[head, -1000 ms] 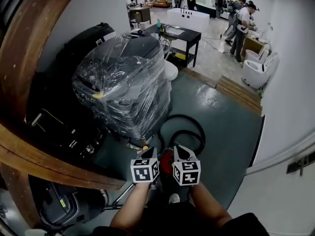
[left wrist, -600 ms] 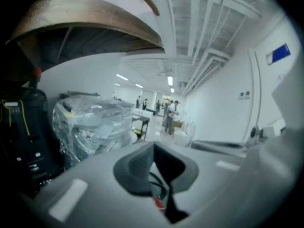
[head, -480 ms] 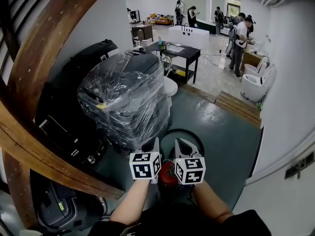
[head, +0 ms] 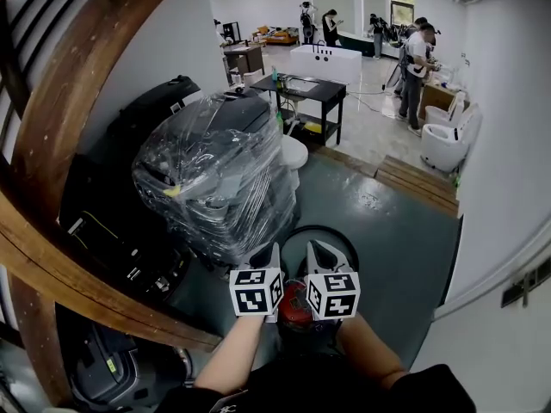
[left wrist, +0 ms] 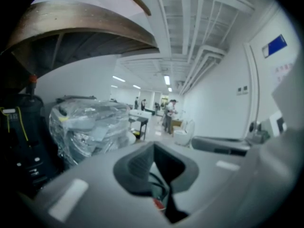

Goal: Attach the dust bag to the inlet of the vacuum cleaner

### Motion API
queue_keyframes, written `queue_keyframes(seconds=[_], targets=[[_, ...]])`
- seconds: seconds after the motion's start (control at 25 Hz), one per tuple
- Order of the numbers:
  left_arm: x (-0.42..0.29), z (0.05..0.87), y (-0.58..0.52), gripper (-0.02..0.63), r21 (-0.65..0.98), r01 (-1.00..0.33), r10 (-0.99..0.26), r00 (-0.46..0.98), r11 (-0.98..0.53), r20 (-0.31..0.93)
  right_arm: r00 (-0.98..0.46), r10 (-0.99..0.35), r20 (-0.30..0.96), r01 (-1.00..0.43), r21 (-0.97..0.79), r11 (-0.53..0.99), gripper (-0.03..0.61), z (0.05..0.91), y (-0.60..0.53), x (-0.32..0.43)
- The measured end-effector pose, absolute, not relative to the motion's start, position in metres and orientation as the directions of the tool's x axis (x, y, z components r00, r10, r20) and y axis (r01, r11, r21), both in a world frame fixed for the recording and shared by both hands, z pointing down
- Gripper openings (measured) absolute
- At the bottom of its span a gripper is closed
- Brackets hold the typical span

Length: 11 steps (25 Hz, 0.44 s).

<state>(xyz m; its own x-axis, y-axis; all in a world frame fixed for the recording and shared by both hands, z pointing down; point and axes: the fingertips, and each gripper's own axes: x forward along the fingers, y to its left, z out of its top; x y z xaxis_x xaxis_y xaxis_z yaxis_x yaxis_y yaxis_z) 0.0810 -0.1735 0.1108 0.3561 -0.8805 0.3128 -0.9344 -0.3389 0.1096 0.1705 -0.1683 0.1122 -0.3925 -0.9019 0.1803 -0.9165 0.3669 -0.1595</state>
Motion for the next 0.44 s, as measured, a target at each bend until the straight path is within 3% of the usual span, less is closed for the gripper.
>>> queue_keyframes(seconds=[0.44], targets=[[0.085,0.123,-0.173,-0.002,0.132,-0.934,-0.874,0.357,-0.332,0.33,-0.4,-0.895,0.197,-0.913,-0.167,0.372,-0.003,0.124,-0.168,0.175]])
